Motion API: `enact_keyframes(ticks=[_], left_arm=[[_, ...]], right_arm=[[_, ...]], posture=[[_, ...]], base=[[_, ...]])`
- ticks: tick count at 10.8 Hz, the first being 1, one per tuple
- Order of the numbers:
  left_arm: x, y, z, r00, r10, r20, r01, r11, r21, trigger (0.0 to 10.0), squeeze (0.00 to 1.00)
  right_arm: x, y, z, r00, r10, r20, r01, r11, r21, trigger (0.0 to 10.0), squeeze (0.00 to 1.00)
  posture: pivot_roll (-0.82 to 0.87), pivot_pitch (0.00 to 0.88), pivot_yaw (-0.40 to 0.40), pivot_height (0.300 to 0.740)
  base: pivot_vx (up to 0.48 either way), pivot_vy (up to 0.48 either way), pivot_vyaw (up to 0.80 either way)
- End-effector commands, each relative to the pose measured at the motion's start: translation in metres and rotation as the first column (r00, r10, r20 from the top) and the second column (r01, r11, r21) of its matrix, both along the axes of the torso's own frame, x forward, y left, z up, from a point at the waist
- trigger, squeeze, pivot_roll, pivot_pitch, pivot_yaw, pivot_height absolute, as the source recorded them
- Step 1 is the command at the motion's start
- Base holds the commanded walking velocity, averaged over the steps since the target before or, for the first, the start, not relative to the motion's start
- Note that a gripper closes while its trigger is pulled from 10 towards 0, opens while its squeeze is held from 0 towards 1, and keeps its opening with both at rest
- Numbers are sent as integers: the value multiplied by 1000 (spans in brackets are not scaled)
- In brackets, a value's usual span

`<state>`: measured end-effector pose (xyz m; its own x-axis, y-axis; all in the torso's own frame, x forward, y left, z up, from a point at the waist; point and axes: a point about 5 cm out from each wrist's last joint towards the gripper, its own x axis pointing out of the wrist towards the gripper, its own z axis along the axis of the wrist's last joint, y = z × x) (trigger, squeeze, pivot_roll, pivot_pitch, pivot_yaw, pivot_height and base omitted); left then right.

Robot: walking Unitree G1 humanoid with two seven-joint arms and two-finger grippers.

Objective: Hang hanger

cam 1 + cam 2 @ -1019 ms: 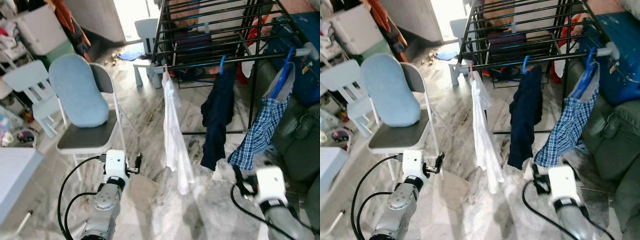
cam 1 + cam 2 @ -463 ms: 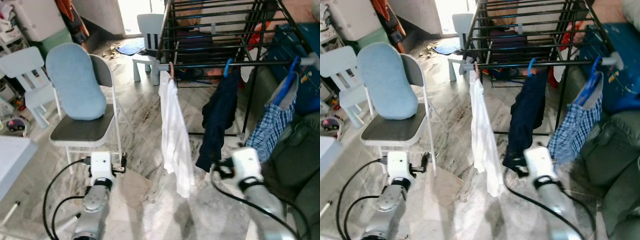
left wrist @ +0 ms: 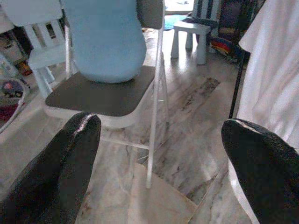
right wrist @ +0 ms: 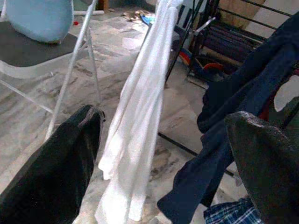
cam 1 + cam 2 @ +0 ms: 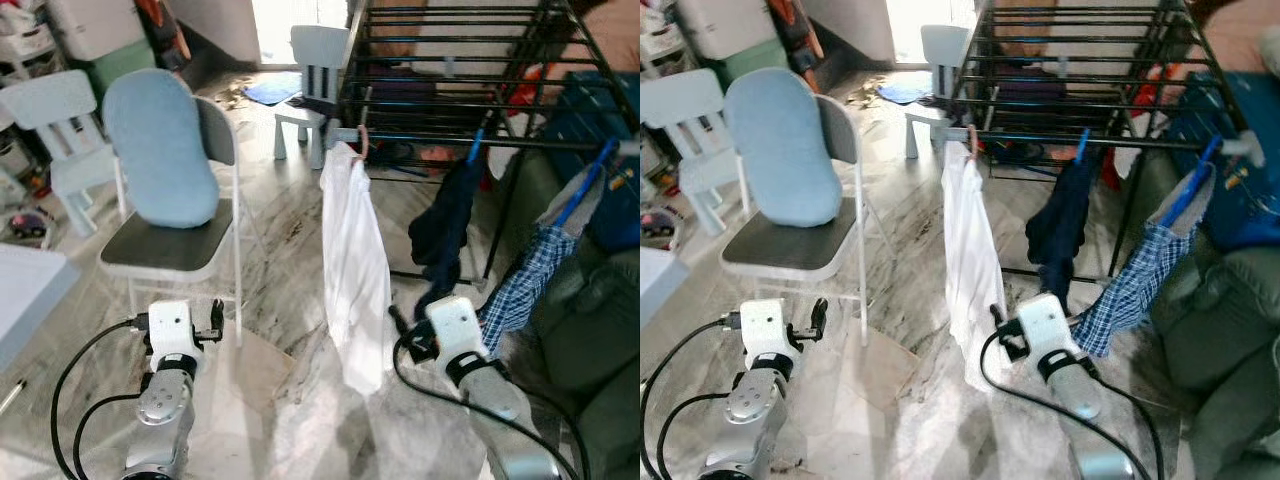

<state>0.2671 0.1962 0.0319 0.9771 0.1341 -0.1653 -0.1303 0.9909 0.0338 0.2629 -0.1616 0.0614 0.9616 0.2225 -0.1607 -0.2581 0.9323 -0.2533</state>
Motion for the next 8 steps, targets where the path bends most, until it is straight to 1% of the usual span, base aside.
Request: enact_keyframes(ticks=[1, 2, 3, 4, 5, 6, 7, 8], left_arm=[[0, 5, 2, 1000, 23, 8, -23, 1000, 9, 10000, 0], [2, 4, 3, 1000, 20, 15, -21, 1000, 12, 10000, 0], [0, 1, 3, 1000, 19, 18, -20, 1000, 10, 10000, 0], [-5, -2, -2, 1000, 11, 6, -11, 1000, 16, 10000, 0], [-13, 5, -5, 999, 43, -10, -43, 999, 14, 10000, 0], [-13, 11, -3, 999, 39, -15, -38, 999, 14, 10000, 0], [-11, 18, -2, 1000, 17, -13, -17, 999, 37, 10000, 0], [-8, 13, 2, 999, 47, 14, -47, 997, 55, 10000, 0]], right_arm=[[3, -1, 1, 1000, -25, 10, 25, 1000, 12, 10000, 0], [4, -4, 2, 998, -62, 3, 62, 996, 56, 10000, 0], [0, -10, 1, 997, -80, 3, 79, 995, 60, 10000, 0], [-9, -20, -7, 995, -95, -17, 96, 995, 28, 10000, 0], [-15, -28, -15, 989, -139, -53, 140, 990, 22, 10000, 0], [-13, -20, -14, 990, -130, -54, 131, 991, 26, 10000, 0], [-7, -3, -10, 994, -104, -40, 106, 994, 38, 10000, 0], [-8, -8, -23, 987, -128, -94, 131, 991, 35, 10000, 0]], posture=[[-129, 0, 51, 740], [-128, 0, 53, 740], [-138, 0, 70, 740], [-137, 0, 72, 740], [-138, 0, 76, 740], [-151, 0, 84, 740], [-140, 0, 66, 740], [-70, 0, 47, 740]], base=[[0, 0, 0], [0, 0, 0], [0, 0, 0], [0, 0, 0], [0, 0, 0], [0, 0, 0], [0, 0, 0], [0, 0, 0]])
